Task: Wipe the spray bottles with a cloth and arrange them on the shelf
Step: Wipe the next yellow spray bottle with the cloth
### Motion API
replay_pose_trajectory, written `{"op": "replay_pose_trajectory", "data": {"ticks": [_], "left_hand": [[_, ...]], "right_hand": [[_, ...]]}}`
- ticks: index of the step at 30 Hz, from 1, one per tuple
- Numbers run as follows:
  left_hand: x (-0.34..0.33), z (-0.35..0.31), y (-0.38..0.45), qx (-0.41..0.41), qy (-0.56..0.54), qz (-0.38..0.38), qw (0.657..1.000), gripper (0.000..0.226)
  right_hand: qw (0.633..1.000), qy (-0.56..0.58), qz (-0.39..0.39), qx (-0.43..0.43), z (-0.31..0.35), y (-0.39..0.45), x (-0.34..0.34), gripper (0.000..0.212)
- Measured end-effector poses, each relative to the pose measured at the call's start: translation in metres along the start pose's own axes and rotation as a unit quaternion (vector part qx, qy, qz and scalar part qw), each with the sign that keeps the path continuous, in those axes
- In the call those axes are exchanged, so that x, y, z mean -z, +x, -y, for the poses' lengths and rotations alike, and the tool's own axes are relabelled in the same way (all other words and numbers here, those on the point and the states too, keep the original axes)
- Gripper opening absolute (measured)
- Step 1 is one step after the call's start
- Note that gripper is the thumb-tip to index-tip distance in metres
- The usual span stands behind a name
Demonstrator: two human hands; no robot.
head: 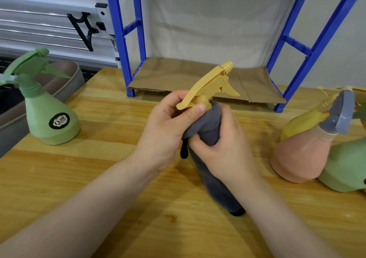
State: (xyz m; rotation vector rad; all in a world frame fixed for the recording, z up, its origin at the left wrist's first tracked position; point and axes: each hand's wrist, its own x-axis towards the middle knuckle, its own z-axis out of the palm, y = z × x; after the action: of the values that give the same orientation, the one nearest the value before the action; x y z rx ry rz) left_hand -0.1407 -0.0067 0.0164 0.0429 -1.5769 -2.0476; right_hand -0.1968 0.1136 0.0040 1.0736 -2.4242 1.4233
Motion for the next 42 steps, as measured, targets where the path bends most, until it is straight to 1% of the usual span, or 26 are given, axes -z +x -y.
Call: {"op": "replay_pose_trajectory", "data": {"ticks": [4,6,9,18,23,26,29,33,35,38,40,42], "left_hand": [[0.004,-0.006,0.004,0.011,-0.050,-0.014,0.999,0.018],[0.005,-0.009,0.006,0.014,-0.070,-0.038,0.997,0.015],[0.007,-0.013,0.009,0.023,-0.089,-0.073,0.993,0.014],[0.018,-0.016,0.016,0.042,-0.105,-0.112,0.987,0.018],[0.032,-0.023,0.025,0.034,-0.144,-0.150,0.978,0.029],[0.033,-0.020,0.028,0.059,-0.156,-0.156,0.973,0.018],[0.030,-0.014,0.028,0.099,-0.179,-0.173,0.963,0.020],[0.026,-0.012,0.026,0.107,-0.188,-0.152,0.964,0.024],[0.027,-0.013,0.025,0.099,-0.181,-0.123,0.971,0.018],[0.031,-0.020,0.025,0.102,-0.153,-0.061,0.981,0.011],[0.037,-0.024,0.026,0.103,-0.118,-0.022,0.987,0.017],[0.042,-0.025,0.026,0.089,-0.058,-0.010,0.994,0.031]], "right_hand": [[0.999,-0.029,-0.008,0.020,-0.002,-0.001,-0.006,0.067],[0.999,-0.046,-0.007,0.023,-0.003,-0.002,-0.009,0.076],[0.997,-0.067,0.002,0.025,-0.005,-0.002,-0.011,0.083],[0.997,-0.062,0.031,0.018,-0.006,-0.002,-0.011,0.092],[0.997,-0.062,0.041,0.021,-0.006,-0.002,-0.009,0.095],[0.997,-0.061,0.034,0.026,-0.007,-0.002,-0.010,0.096],[0.999,-0.042,0.031,0.013,-0.007,-0.002,-0.006,0.097],[0.998,0.046,0.002,-0.034,-0.006,0.001,-0.002,0.085],[0.994,0.095,-0.005,-0.062,-0.006,0.004,0.001,0.073],[0.980,0.169,0.012,-0.108,-0.008,0.010,0.007,0.057],[0.964,0.224,0.033,-0.142,-0.011,0.015,0.011,0.041],[0.935,0.290,0.074,-0.188,-0.012,0.016,0.012,0.020]]}}
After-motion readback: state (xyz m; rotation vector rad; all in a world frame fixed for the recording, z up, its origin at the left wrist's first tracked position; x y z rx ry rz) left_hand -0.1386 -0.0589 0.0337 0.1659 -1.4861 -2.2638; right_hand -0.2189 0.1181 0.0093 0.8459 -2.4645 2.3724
